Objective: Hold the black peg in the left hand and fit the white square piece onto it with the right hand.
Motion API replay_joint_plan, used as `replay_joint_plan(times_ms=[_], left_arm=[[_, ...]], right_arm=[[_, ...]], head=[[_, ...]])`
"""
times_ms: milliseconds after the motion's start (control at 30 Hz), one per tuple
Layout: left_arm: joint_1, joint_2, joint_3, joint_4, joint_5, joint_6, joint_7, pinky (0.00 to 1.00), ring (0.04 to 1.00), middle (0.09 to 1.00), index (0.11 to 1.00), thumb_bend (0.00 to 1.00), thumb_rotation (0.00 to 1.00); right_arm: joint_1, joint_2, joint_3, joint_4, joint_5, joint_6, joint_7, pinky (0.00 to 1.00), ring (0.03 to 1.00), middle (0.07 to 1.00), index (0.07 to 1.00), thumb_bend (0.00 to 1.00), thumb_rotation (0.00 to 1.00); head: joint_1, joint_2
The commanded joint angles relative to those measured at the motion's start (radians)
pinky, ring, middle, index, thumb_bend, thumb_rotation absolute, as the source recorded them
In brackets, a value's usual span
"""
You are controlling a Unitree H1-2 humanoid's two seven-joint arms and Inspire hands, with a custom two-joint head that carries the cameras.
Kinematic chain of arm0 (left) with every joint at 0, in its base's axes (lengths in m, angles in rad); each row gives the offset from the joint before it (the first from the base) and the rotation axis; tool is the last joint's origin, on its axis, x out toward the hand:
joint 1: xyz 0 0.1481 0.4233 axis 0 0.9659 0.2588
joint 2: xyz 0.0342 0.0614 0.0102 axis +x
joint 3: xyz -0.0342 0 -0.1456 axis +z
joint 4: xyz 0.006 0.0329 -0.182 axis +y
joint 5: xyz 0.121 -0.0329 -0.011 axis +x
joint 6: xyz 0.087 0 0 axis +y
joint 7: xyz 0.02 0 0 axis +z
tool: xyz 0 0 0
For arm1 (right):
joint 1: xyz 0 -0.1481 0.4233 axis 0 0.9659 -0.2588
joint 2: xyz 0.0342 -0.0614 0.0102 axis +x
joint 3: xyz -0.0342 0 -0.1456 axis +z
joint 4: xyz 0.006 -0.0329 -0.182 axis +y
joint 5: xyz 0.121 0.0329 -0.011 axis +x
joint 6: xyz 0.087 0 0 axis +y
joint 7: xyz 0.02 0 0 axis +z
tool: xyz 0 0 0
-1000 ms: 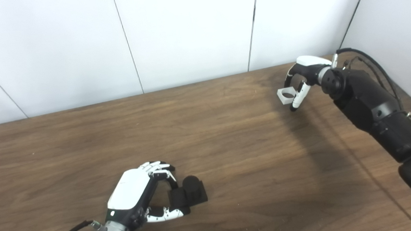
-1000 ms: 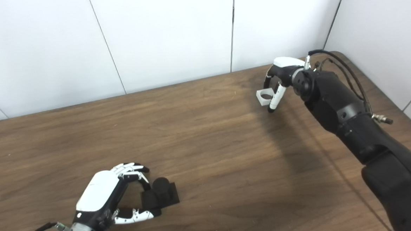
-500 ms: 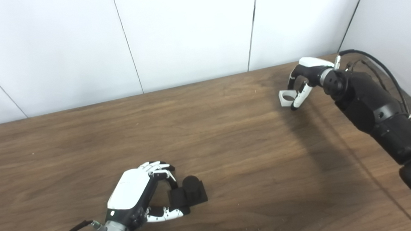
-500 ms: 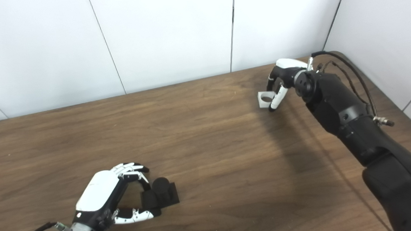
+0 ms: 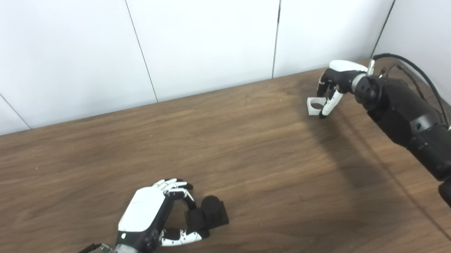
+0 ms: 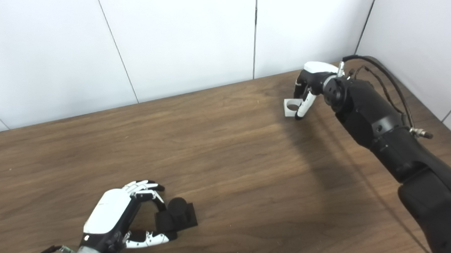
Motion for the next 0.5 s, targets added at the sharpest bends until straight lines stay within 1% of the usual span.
replay_joint_plan(times_ms=[0,167,200,267,300,367,467], left_arm=[[0.034,0.014,-0.015,0.019,-0.002,0.018,-0.071,0.89,0.832,0.781,0.487,0.52,0.05],[0.033,0.015,-0.015,0.022,-0.002,0.014,-0.071,0.89,0.833,0.782,0.487,0.52,0.05],[0.033,0.014,-0.015,0.022,-0.002,0.014,-0.071,0.89,0.833,0.782,0.487,0.52,0.05],[0.033,0.015,-0.015,0.021,-0.004,0.015,-0.073,0.89,0.833,0.782,0.487,0.52,0.05],[0.034,0.015,-0.015,0.021,-0.002,0.015,-0.074,0.89,0.833,0.783,0.487,0.52,0.05],[0.033,0.014,-0.016,0.023,0.001,0.015,-0.073,0.89,0.832,0.783,0.487,0.52,0.05],[0.030,0.013,-0.017,0.030,0.001,0.015,-0.074,0.89,0.834,0.785,0.487,0.52,0.05]], right_arm=[[-0.020,-0.020,-0.008,-0.023,-0.001,0.000,-0.004,0.76,0.820,0.746,0.487,0.52,0.13],[-0.014,-0.023,0.008,-0.040,-0.016,0.005,0.011,0.75,0.817,0.738,0.487,0.52,0.13],[-0.013,-0.025,0.013,-0.050,-0.019,0.002,0.015,0.78,0.839,0.754,0.487,0.52,0.13],[-0.008,-0.029,0.022,-0.080,-0.024,-0.012,0.026,0.88,0.883,0.782,0.486,0.52,0.13],[-0.005,-0.034,0.029,-0.100,-0.029,-0.027,0.030,0.89,0.892,0.787,0.486,0.52,0.13],[0.004,-0.040,0.032,-0.137,-0.023,-0.064,0.032,0.89,0.893,0.783,0.486,0.52,0.13],[0.020,-0.042,0.028,-0.192,-0.024,-0.092,0.031,0.94,0.924,0.809,0.486,0.52,0.13]], head=[[-0.001,0.001],[0.005,0.002],[0.005,0.002],[0.005,0.002],[0.005,0.002],[0.013,0.003],[0.020,0.005]])
